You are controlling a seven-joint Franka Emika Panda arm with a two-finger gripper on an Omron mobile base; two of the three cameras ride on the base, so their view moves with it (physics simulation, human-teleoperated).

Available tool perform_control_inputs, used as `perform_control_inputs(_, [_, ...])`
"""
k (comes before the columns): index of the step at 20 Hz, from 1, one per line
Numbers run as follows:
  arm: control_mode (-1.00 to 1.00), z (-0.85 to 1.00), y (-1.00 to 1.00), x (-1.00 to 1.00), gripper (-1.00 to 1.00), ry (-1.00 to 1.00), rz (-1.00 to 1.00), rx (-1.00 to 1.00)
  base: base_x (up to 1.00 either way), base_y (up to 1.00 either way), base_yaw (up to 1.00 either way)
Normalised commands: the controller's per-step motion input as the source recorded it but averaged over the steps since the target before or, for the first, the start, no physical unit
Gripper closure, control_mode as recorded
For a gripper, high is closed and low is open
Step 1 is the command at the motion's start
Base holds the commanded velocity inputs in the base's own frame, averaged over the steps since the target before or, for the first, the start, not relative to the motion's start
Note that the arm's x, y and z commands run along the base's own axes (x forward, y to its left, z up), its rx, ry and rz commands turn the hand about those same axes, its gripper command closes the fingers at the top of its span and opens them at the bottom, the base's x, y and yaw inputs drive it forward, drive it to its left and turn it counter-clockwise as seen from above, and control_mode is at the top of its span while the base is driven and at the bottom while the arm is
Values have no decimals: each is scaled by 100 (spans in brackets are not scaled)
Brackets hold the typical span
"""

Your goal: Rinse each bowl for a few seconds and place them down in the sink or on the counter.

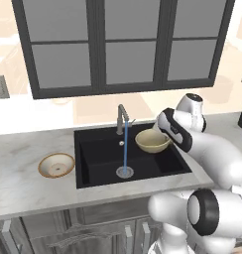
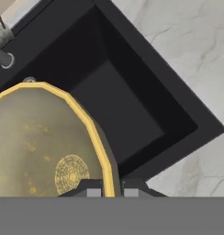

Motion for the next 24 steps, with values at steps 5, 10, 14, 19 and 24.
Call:
perform_control_inputs(5, [-100,-5,15,22,100,0,7,0,0,0,0])
perform_control_inputs(10, [-100,-3,4,23,100,0,7,0,0,0,0])
perform_control_inputs(14, [-100,-8,10,28,100,0,7,0,0,0,0])
perform_control_inputs(19, [-100,-11,4,24,100,0,7,0,0,0,0])
perform_control_inputs(24, [-100,-13,8,22,100,0,7,0,0,0,0])
